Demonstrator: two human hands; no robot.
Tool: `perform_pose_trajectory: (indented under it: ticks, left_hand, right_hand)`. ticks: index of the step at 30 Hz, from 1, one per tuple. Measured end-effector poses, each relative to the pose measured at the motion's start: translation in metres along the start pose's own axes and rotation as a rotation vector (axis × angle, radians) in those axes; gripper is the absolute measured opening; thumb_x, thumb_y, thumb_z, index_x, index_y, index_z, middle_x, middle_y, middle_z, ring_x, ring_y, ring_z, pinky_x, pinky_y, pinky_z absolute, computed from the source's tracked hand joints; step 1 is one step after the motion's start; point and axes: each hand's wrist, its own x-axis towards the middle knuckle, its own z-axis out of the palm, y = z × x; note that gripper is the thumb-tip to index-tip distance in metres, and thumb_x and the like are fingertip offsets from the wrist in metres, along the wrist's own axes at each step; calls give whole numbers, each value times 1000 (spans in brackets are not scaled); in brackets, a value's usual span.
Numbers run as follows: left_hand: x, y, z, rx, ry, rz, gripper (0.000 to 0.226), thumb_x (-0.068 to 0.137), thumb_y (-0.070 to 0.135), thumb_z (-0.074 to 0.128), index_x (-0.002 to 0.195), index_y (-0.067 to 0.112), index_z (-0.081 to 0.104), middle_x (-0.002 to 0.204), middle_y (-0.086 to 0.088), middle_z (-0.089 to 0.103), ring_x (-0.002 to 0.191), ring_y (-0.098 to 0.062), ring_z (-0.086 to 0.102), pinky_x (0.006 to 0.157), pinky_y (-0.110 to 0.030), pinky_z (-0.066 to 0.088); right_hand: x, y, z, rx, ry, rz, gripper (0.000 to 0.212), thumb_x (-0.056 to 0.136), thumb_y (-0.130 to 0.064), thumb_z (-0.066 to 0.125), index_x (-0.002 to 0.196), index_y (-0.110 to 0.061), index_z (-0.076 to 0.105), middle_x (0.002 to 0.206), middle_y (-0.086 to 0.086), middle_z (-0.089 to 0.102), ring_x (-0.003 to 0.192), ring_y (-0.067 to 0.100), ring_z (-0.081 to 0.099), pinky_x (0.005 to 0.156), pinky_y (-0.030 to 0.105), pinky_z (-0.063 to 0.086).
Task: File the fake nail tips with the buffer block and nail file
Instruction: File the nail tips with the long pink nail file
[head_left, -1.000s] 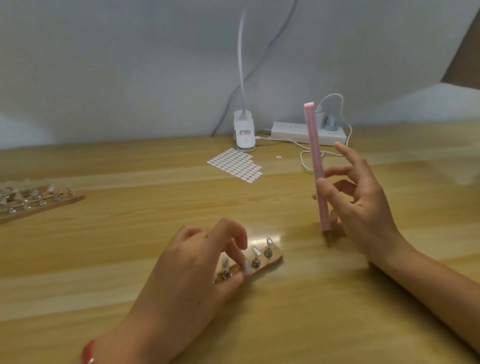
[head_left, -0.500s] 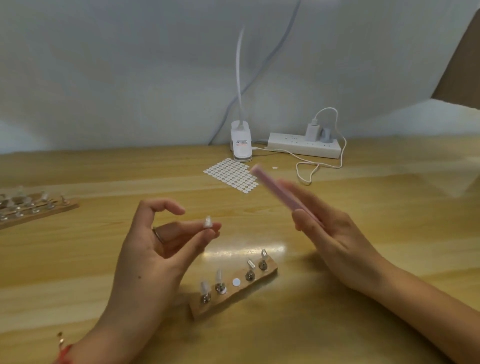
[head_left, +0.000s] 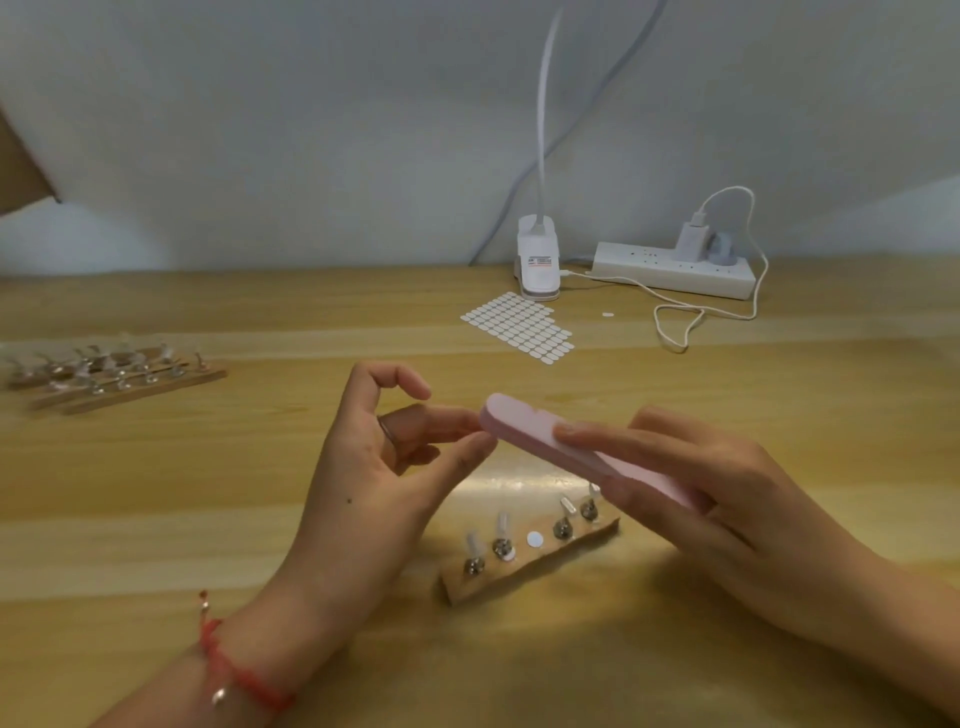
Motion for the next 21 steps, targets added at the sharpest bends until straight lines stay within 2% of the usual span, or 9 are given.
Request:
perform_pose_trajectory:
  ticks: [4,6,8,10,13,16,17,20,21]
  left_hand:
    - [-5,1,8,31,-51,13,45,65,39,73,94,30,41,87,5,76,77,-12,66,80,-34,49]
    - [-5,2,9,24,-66,19,44,63,41,74,92,33,42,86,7,76,78,-23,62,75,-26,47]
    - [-1,3,5,-38,-30,35,46,62,38,75,92,30,41,88,3,76,88,-39,61,88,-43,49]
    - [0,4,6,-46,-29,39,47,62,37,76,92,29,41,88,3,76,88,-37,63,87,-53,50]
    - [-2,3,11,13,-94,50,45,62,37,84,87,34,46,80,15,72,72,-15,62,70,-22,52]
    - [2,3,3,-71,-36,37,44,62,33,85,78,36,44,88,2,76,90,-43,62,91,-54,49]
    - [2,4,3,-68,-41,36,42,64,31,84,77,35,44,89,1,76,92,-43,62,90,-57,48]
    - [-2,1,10,37,-111,55,38,67,25,83,85,28,50,85,10,74,79,-9,67,76,-35,49]
    - [-2,1,10,27,-113,53,37,68,25,81,83,27,48,86,9,75,81,-9,67,77,-40,50]
  right_hand:
    - [3,-5,5,14,2,-7,39,99,-44,46,137,-42,55,90,-9,57,80,8,58,68,11,38]
    - [5,-7,6,16,21,-32,39,100,-41,47,138,-39,56,89,-11,55,78,5,56,67,9,36]
    - [6,-7,5,3,49,-42,39,100,-37,48,138,-36,55,87,-17,51,76,-3,52,67,5,33]
    - [7,-9,7,12,67,-48,39,100,-35,49,139,-34,54,86,-22,48,75,-7,50,67,3,33]
    - [8,-13,10,31,66,-80,39,101,-38,49,140,-36,53,85,-20,48,74,-4,49,66,6,32]
    - [6,-12,8,30,81,-56,39,100,-36,48,139,-35,54,85,-19,49,74,-6,50,66,4,33]
    - [6,-12,8,35,85,-51,39,100,-34,48,139,-33,54,85,-19,49,75,-6,50,67,3,33]
    - [8,-13,11,43,89,-66,40,101,-32,48,140,-31,53,84,-15,49,75,-3,51,67,6,34]
    - [8,-13,10,38,94,-67,40,101,-30,48,140,-31,53,84,-15,49,75,-4,51,67,5,34]
